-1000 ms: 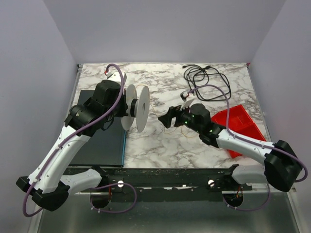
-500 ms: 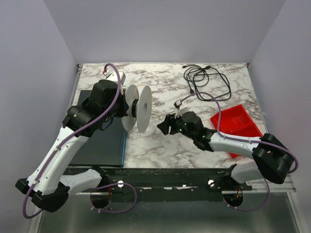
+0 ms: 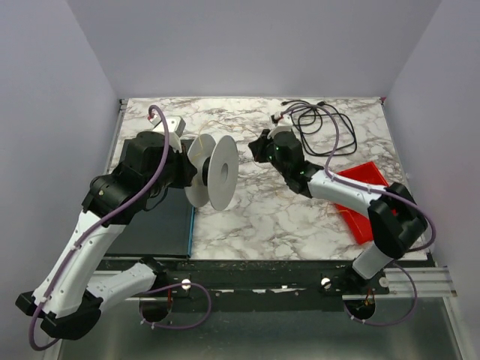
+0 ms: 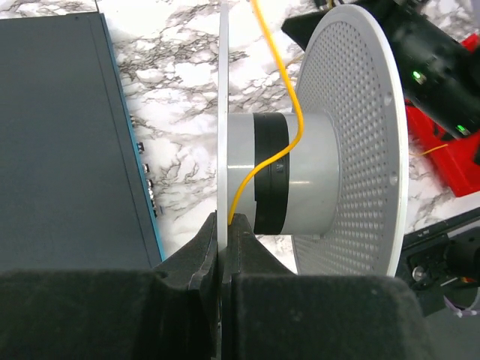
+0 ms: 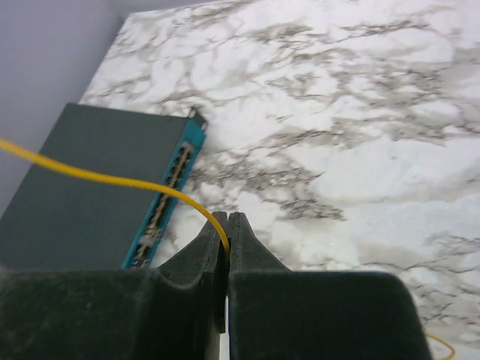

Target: Wrap the cables

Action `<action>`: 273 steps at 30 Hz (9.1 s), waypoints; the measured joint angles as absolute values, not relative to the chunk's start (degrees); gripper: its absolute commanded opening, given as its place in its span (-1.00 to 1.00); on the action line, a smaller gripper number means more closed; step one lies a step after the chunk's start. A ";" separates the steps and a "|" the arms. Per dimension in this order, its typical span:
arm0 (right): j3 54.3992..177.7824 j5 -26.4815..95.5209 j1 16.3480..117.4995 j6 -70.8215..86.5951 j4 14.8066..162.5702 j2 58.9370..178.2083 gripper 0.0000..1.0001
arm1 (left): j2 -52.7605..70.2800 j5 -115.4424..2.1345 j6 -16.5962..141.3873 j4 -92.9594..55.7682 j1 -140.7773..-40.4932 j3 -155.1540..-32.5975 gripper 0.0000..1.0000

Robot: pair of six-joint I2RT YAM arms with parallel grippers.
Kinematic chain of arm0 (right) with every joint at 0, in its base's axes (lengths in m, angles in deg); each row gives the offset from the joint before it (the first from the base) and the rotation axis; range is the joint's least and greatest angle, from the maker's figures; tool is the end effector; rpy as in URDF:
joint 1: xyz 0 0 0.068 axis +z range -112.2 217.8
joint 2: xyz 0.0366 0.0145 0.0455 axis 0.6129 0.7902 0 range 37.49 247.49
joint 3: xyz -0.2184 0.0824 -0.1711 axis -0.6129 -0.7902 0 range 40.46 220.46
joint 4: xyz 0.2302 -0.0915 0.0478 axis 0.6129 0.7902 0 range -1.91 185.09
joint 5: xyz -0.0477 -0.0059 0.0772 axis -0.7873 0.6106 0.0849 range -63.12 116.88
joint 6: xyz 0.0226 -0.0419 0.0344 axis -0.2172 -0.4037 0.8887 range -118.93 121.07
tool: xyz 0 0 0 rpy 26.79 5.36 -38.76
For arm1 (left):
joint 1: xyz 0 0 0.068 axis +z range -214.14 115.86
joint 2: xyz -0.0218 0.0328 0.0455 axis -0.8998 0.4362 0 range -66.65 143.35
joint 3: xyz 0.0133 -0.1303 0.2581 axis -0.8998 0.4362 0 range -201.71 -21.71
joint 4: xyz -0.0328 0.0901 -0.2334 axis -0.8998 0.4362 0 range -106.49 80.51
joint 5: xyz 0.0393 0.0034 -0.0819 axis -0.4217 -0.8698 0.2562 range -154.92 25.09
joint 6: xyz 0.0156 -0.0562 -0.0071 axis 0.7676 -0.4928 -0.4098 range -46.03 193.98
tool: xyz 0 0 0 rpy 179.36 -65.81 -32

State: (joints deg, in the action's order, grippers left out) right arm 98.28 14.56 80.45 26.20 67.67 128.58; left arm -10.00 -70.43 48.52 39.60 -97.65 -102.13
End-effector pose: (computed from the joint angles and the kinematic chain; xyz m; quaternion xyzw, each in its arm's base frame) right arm 0.2766 0.2425 0.2901 -0.0523 0.7784 0.2761 0.5614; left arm 0.1314 -0.0820 0.4359 0.0383 0.8744 -0.2005 0.4402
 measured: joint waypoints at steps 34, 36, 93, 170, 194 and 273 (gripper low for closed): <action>106.48 14.10 100.43 27.95 88.48 122.48 -0.99 | 0.31 -97.17 39.23 10.99 -95.36 -84.16 -1.00; 109.03 10.96 100.38 25.34 89.98 122.26 -0.99 | 0.25 -95.57 40.74 9.09 -95.60 -83.07 -1.00; 93.95 44.42 74.33 35.11 57.07 135.62 -0.58 | -15.51 -64.29 47.63 16.15 -99.93 -90.24 -1.00; 106.58 5.45 81.94 5.98 90.75 113.81 -0.66 | -8.17 -66.65 66.07 17.24 -106.24 -90.65 -1.00; 89.12 42.12 74.44 27.44 63.84 121.26 -0.71 | -13.94 -61.21 59.71 21.51 -104.71 -97.43 -1.00; 98.98 37.60 92.84 14.70 97.66 112.78 -0.78 | 10.21 -96.12 54.84 20.92 -105.26 -100.05 -1.00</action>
State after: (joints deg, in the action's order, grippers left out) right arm 98.98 37.60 92.84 14.70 97.66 112.78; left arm 10.21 -96.12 54.84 20.92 -105.26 -100.05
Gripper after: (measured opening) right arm 0.101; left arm 0.036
